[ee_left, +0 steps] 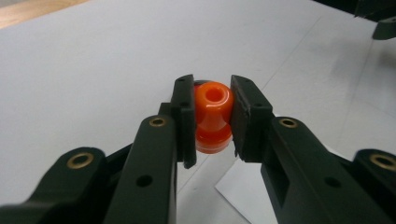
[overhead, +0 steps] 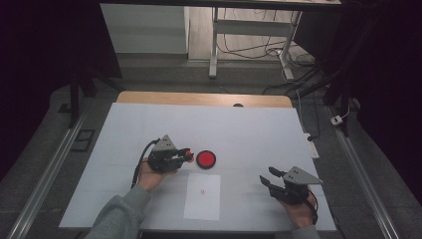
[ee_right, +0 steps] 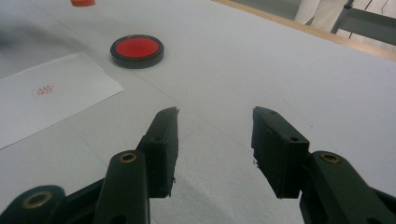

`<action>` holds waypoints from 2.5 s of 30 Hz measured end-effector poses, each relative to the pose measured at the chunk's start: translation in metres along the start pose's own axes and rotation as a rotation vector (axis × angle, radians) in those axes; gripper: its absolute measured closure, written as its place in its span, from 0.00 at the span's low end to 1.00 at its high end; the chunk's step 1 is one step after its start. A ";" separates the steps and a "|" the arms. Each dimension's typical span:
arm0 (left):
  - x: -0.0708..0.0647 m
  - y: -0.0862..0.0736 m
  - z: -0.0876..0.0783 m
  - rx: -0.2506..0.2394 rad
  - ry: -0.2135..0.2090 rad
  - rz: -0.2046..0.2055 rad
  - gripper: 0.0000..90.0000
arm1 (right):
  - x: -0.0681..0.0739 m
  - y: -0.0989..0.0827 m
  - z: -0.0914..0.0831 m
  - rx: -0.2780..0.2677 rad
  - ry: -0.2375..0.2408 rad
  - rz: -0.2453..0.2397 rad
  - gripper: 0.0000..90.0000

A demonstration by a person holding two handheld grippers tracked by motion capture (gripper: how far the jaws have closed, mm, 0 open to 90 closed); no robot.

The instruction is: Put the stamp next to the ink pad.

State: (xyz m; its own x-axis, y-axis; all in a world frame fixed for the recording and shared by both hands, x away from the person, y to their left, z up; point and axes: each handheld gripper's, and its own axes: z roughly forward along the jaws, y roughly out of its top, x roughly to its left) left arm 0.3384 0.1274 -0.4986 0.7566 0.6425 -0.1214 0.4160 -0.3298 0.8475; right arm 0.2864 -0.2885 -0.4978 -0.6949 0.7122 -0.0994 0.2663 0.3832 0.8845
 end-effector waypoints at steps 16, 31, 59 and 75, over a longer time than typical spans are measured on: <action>0.014 -0.009 0.016 0.066 0.047 -0.023 0.80 | 0.000 -0.001 0.001 0.001 -0.010 -0.010 0.57; 0.018 -0.021 0.027 0.137 0.060 -0.022 0.79 | 0.001 -0.001 0.002 0.014 -0.010 -0.021 0.57; -0.009 -0.035 -0.049 0.070 0.054 0.028 0.38 | -0.006 -0.004 0.004 0.034 -0.002 -0.016 0.55; -0.021 -0.079 -0.092 0.055 0.112 -0.007 0.38 | -0.008 -0.007 0.006 0.056 0.022 -0.041 0.53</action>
State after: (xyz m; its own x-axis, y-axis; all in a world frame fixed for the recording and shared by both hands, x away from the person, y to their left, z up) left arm 0.2431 0.2036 -0.5153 0.6938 0.7171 -0.0659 0.4503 -0.3607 0.8168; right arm 0.2946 -0.2932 -0.5056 -0.7204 0.6824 -0.1240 0.2739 0.4442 0.8531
